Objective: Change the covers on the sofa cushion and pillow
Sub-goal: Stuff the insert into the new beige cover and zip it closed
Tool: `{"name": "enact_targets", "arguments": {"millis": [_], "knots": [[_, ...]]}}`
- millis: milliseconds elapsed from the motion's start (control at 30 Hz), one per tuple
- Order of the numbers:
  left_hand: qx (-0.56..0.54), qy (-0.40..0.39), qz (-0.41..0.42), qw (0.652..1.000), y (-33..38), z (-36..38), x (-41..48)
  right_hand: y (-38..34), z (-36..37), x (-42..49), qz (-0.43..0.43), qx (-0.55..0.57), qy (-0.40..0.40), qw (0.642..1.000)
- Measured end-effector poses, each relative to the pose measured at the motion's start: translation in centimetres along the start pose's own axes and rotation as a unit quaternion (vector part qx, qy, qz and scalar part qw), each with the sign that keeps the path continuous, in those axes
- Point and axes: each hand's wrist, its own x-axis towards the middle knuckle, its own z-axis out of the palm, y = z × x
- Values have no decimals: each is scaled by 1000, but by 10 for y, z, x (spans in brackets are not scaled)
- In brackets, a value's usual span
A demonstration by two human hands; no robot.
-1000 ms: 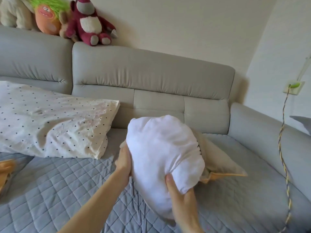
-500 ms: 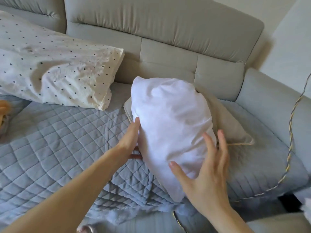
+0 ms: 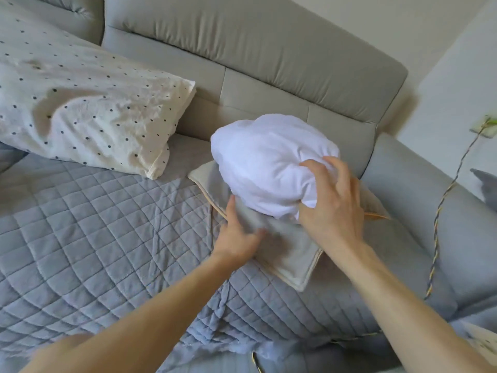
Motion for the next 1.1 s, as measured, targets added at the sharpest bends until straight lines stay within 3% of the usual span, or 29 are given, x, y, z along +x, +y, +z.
{"name": "enact_targets", "arguments": {"millis": [67,133,233,300,367,567,667,733,800,867,933,1000,1033,1100], "knots": [[14,-19,-5,1000,8,13,-1,3,-5,11,5,-101,31,994],[-12,15,11,1000,18,21,2,2,-5,8,-69,-225,52,971],[-53,54,64,995,35,23,2,6,4,-6,-165,-258,-42,951],[-50,50,82,994,38,22,2,8,9,-13,-127,-217,-145,957],[-22,42,94,994,35,19,3,9,16,-14,-100,-197,-175,959],[111,-97,133,980,24,15,-17,47,34,11,-85,-280,-66,954],[105,-112,110,982,9,-2,-14,82,26,45,43,-202,-5,978],[107,-122,59,985,0,-12,-3,105,13,71,139,-146,-11,979],[166,-132,13,977,-7,-13,8,117,7,79,161,-133,-19,978],[310,-146,-2,939,-1,-9,17,115,14,70,108,-145,11,983],[523,-180,1,833,15,-5,24,110,30,58,74,-142,38,986],[677,-150,41,720,38,2,30,107,42,49,67,-136,54,987],[710,-110,73,692,52,8,35,107,43,48,66,-131,60,987],[703,-20,179,688,74,24,47,110,42,49,69,-118,69,988]]}}
